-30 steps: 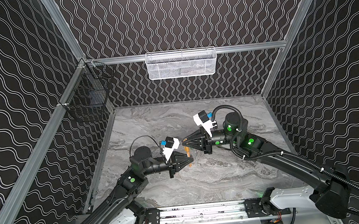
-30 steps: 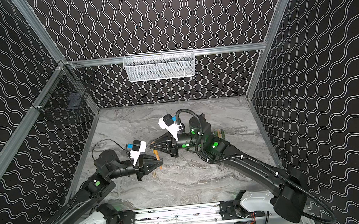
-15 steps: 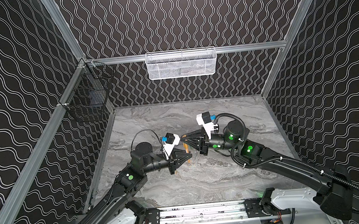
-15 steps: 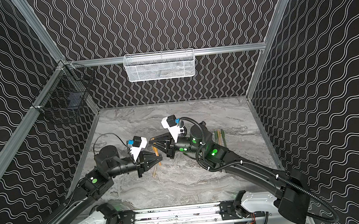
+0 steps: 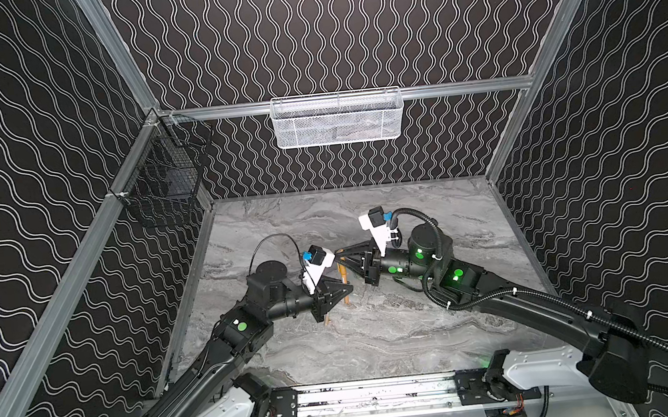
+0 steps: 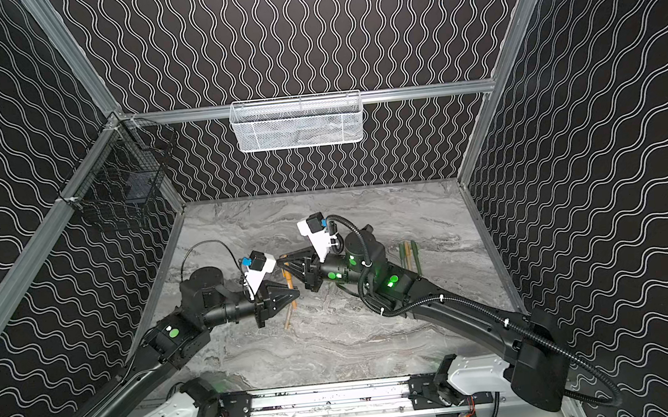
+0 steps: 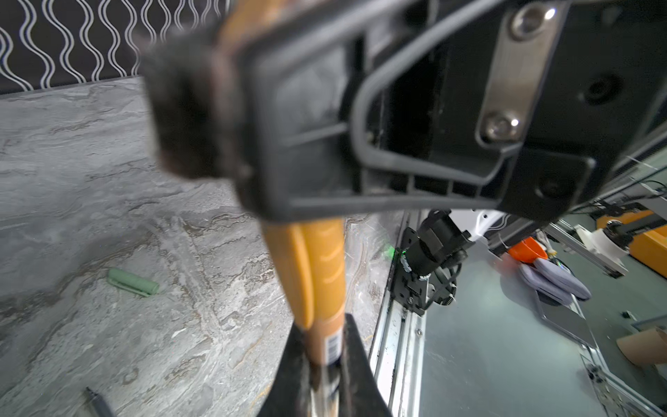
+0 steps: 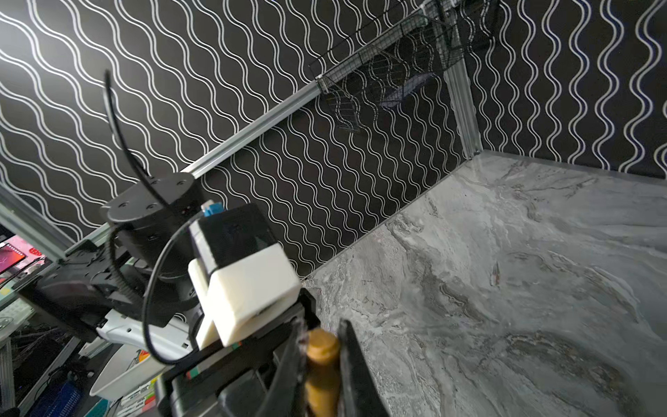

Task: Insert the pens into the pen caps
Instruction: 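Open the left gripper to release the capped pen to the right gripper, then carry the capped pen away and lower it beside the green pens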

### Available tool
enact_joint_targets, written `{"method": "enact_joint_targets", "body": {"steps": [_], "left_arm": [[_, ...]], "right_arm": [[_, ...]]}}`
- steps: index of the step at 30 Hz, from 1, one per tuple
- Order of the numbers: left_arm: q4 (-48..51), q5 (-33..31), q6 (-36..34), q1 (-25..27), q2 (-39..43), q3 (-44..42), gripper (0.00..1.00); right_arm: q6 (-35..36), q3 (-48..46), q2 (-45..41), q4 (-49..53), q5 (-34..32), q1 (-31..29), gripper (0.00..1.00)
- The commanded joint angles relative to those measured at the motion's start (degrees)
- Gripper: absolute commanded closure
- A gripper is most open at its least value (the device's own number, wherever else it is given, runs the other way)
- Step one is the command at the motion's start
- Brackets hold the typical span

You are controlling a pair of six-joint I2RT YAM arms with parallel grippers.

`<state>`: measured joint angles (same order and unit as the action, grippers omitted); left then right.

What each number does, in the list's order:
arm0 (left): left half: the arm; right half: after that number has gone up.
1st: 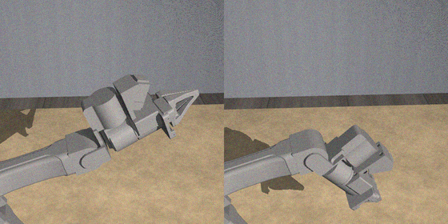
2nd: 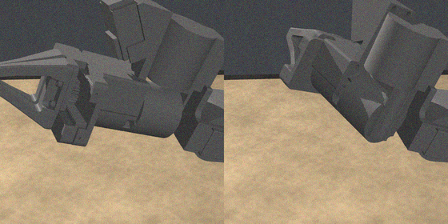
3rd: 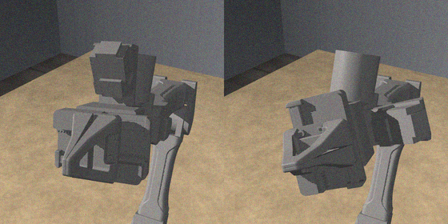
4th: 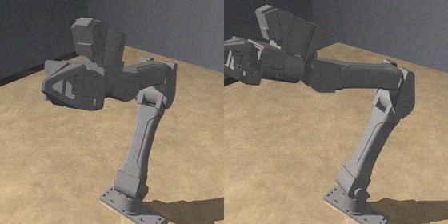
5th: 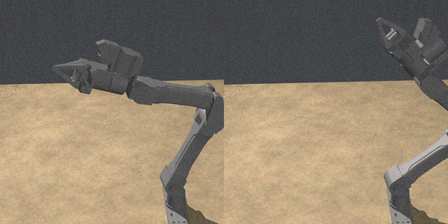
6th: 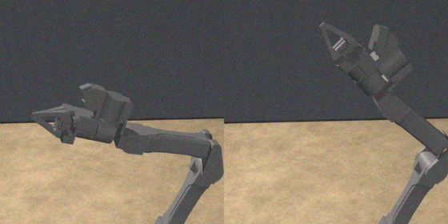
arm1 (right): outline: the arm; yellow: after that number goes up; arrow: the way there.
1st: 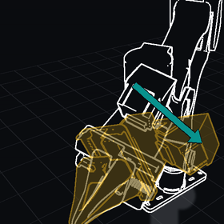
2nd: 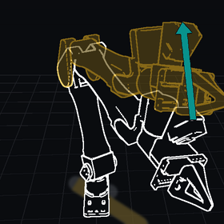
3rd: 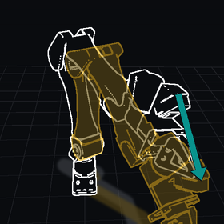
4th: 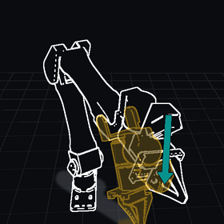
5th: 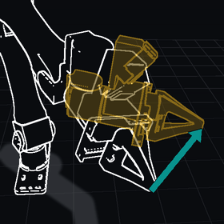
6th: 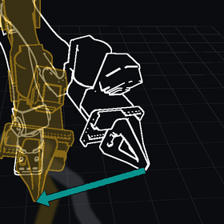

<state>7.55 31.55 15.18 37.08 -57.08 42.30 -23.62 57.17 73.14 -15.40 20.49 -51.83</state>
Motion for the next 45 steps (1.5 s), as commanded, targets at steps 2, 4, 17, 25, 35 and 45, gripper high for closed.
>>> {"method": "enact_joint_targets", "body": {"steps": [2,4,17,25,35,45], "left_arm": [[-36.89,-4.13,-2.9,-0.22,-1.57,1.8,1.0],[-37.78,-4.3,-2.54,-0.24,-1.98,1.67,1.0],[-36.75,-5.16,-2.09,-0.32,-2.87,2.52,1.0],[-31.5,-5.92,-0.72,-0.33,-1.27,1.87,0.38],[-9.23,-13.76,-0.03,-0.32,8.8,-0.7,0.01],[5.76,-12.52,-2.52,-0.34,10.35,2.09,0.01]], "right_arm": [[-7.64,-1.19,-0.02,20.38,-2.32,-1.95,1.0],[-9.25,-3.69,-1.85,17.81,-4.59,-1.96,1.0],[-12.83,-7.94,-4.67,10.36,-7.22,-2.59,1.0],[-9.82,-5.07,-7.11,12.32,-11.27,1.19,1.0],[-4.08,-4.25,-0.34,20.64,-1.72,22.15,1.0],[11.83,9.23,17.6,41.68,-17.44,32.51,1.0]]}}
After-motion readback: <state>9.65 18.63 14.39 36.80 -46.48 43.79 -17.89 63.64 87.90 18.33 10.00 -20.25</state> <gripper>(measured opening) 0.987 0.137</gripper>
